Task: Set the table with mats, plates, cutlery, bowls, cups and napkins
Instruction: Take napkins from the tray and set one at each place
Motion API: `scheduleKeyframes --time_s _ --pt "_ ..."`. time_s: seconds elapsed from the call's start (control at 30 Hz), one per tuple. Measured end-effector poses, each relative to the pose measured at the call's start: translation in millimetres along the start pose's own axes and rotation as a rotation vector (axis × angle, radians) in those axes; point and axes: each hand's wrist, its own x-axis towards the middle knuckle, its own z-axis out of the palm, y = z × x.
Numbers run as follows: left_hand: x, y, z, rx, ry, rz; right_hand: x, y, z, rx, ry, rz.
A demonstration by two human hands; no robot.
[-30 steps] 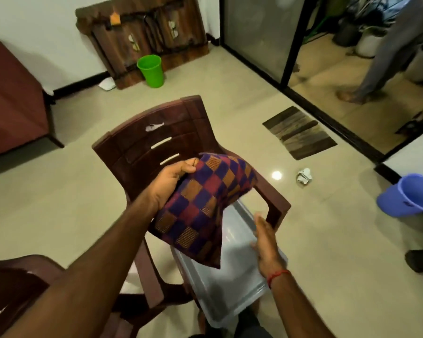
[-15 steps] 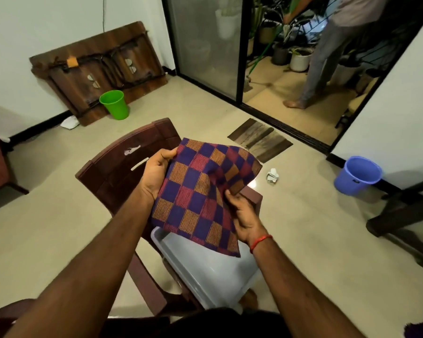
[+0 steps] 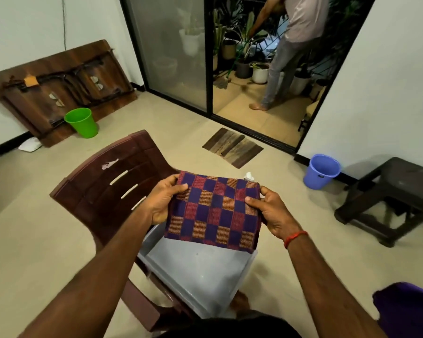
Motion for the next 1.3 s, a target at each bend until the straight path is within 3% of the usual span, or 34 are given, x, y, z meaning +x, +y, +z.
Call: scheduleKeyframes --time_s 0.2,0.37,0.63,0.87,1.0,1.13,1.3 --pt "-2 11 35 -0.045 -0.107 0.102 -23 -34 -24 -0.107 0.107 -0.167" --pt "-3 30 68 -0.083 -0.076 0.257 -51 -68 -37 -0.169 0.219 -0.420" --pt "-5 33 109 -0.035 -0.258 0.230 -88 -67 -80 -0.226 0.351 -0.424" --pt "-15 -4 151 -0.002 -0.306 0.067 -128 -43 -118 -0.076 0.473 -0.328" --pt "-33 -45 176 0.026 -0.287 -0.192 -171 -30 -139 0.025 0.494 -0.264" --pt "-51 -83 196 -0.044 -0.459 -0.392 -209 -12 -161 0.070 0.615 -0.210" --pt "-83 -120 226 0.100 -0.608 -0.407 -251 20 -179 0.078 0.793 -0.112"
